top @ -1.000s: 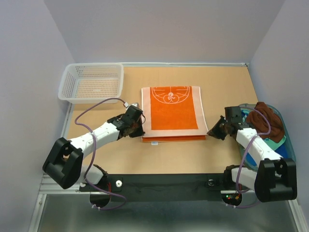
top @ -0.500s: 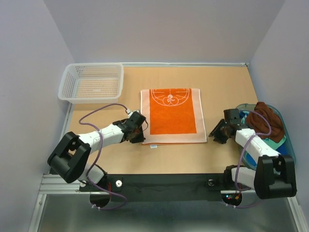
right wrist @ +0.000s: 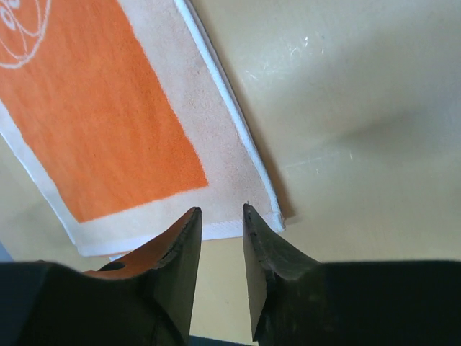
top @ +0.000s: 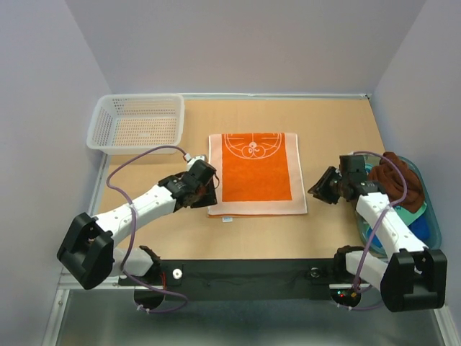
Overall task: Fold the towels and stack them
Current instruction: Fold the towel
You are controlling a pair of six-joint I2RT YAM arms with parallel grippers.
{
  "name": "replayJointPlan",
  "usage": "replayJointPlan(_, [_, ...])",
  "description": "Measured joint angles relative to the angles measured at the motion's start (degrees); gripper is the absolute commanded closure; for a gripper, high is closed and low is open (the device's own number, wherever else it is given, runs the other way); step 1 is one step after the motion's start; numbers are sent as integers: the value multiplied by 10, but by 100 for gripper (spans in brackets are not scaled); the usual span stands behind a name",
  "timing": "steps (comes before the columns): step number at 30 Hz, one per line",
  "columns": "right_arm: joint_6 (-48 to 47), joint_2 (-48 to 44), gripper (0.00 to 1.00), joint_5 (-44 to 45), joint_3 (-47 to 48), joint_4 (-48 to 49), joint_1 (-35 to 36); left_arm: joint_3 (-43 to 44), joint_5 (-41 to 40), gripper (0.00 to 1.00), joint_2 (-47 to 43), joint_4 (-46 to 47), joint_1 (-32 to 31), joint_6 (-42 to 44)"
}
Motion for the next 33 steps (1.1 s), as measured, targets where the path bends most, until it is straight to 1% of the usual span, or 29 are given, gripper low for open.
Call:
replayJointPlan(6, [-7,49,68,-32,-17,25,23,39,0,66,19,10,-23,0])
replayJointPlan(9, [-10,79,68,-34,-46,47,35,39,2,73,67,34,-27,2])
replayJointPlan(10, [-10,87,68,-33,-52,50,36,37,4,77,90,40,-27,3])
replayJointPlan(12, [-10,106,68,-31,-69,62,37,31,6,79,118,46,-27,3])
replayJointPlan(14, [-5,106,68,-32,-79,73,37,6,10,80,131,58,-27,2])
replayJointPlan(17, [6,77,68,-31,-104,85,37,-32,18,80,100,82,-26,-5])
replayJointPlan(20, [15,43,68,-29,-122,73,37,-74,32,80,56,98,-26,-16])
replayJointPlan(22, [21,9,68,-24,-126,43,38,-105,42,79,16,95,-27,-26])
replayJointPlan(23, [24,-9,68,-23,-125,28,37,-116,45,71,-2,87,-28,-30])
replayJointPlan(25, [25,-34,65,-23,-118,5,37,-129,52,63,-33,70,-30,-38])
replayJointPlan(26, [25,-47,64,-24,-108,-7,37,-130,57,56,-47,59,-30,-41])
replayJointPlan(27, [24,-53,62,-25,-99,-12,37,-130,58,53,-56,54,-31,-42])
replayJointPlan(28, [23,-54,57,-29,-83,-17,37,-125,59,51,-66,47,-31,-44])
replayJointPlan(30, [17,-41,50,-39,-44,-10,37,-95,54,47,-71,31,-30,-44])
replayJointPlan(31, [14,-29,41,-44,-21,-1,37,-70,49,47,-67,30,-29,-41])
replayJointPlan(33, [14,6,32,-62,18,49,37,-23,41,46,-55,43,-21,-31])
